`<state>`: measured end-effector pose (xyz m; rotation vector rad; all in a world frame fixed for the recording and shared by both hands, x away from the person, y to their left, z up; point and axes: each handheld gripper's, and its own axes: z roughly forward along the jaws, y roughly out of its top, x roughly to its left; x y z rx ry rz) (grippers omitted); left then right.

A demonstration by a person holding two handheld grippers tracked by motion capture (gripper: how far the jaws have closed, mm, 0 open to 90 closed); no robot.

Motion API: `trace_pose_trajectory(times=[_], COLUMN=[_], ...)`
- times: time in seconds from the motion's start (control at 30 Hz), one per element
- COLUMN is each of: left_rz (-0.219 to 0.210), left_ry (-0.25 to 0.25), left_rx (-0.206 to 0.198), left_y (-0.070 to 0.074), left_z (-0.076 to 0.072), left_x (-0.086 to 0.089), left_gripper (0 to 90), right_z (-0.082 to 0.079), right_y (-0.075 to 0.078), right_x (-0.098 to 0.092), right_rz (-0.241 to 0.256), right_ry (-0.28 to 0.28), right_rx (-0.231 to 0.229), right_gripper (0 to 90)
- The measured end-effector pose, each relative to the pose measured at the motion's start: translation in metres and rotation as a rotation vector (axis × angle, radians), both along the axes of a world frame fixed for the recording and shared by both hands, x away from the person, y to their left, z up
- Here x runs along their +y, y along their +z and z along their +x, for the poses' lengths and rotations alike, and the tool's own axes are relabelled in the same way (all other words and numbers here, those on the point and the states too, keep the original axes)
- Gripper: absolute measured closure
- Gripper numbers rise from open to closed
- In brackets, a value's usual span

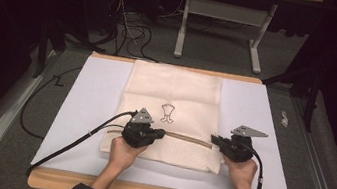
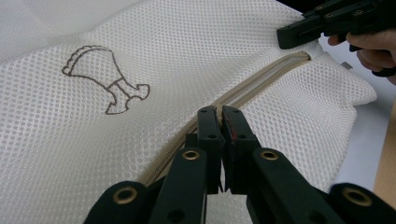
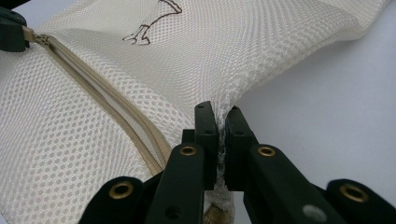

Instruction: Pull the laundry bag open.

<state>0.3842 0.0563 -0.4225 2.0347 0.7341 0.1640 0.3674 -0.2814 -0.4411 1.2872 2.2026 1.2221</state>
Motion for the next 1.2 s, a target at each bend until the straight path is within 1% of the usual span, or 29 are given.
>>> trace_pose_trajectory(times=[0.17, 0.23, 0.33, 0.4, 0.43, 0.5, 0.53, 0.57, 0.63, 0.73, 0.8, 0.9, 0.97, 1.1, 1.17, 1.2], left_rz=[0.020, 0.015, 0.010, 0.010, 0.016, 0.013, 0.013, 0.001, -0.006, -0.007, -0.004, -0.009, -0.013, -0.014, -0.015, -0.008], left_ry=[0.014, 0.017, 0.016, 0.012, 0.017, 0.026, 0.026, 0.036, 0.037, 0.034, 0.031, 0.033, 0.036, 0.040, 0.038, 0.041], left_rx=[-0.020, -0.016, -0.007, -0.012, -0.019, -0.023, -0.023, -0.017, -0.014, -0.003, -0.009, -0.016, -0.012, -0.002, -0.003, -0.008], left_y=[0.002, 0.002, 0.003, 0.005, 0.006, 0.006, 0.006, 0.005, 0.005, 0.006, 0.007, 0.007, 0.005, 0.005, 0.006, 0.007], left_z=[-0.005, -0.003, -0.002, -0.003, -0.004, -0.005, -0.005, -0.004, -0.004, -0.003, -0.004, -0.006, -0.005, -0.004, -0.004, -0.005], left_x=[0.007, 0.010, 0.012, 0.014, 0.015, 0.018, 0.018, 0.020, 0.022, 0.023, 0.024, 0.027, 0.029, 0.030, 0.031, 0.032], left_gripper=[87.2, 87.2, 87.2, 87.2, 87.2, 87.2, 87.2, 87.2, 87.2, 87.2, 87.2, 87.2, 87.2, 87.2, 87.2, 87.2], right_z=[0.001, 0.001, 0.001, 0.000, 0.000, 0.001, 0.001, 0.002, 0.002, 0.001, 0.000, 0.001, 0.002, 0.001, 0.000, 0.000], right_y=[-0.001, -0.001, 0.000, 0.000, 0.001, 0.000, 0.000, 0.000, 0.002, 0.004, 0.005, 0.004, 0.003, 0.003, 0.003, 0.002], right_x=[0.001, 0.001, 0.000, 0.001, 0.001, 0.001, 0.001, 0.001, -0.001, -0.001, -0.001, -0.001, 0.001, 0.000, -0.002, -0.002], right_rz=[-0.008, -0.012, -0.004, -0.004, -0.003, -0.011, -0.011, -0.012, -0.011, -0.013, -0.021, -0.013, -0.021, -0.015, -0.007, -0.006], right_ry=[0.001, 0.001, -0.003, -0.004, -0.003, -0.003, -0.003, -0.002, -0.006, -0.005, -0.003, -0.006, -0.003, -0.004, -0.008, -0.005], right_rx=[0.012, 0.010, 0.007, 0.008, 0.007, 0.005, 0.013, 0.012, 0.008, 0.009, 0.005, 0.007, 0.013, 0.003, 0.006, 0.003], right_gripper=[88.0, 88.0, 88.0, 88.0, 88.0, 88.0, 88.0, 88.0, 88.0, 88.0, 88.0, 88.0, 88.0, 88.0, 88.0, 88.0])
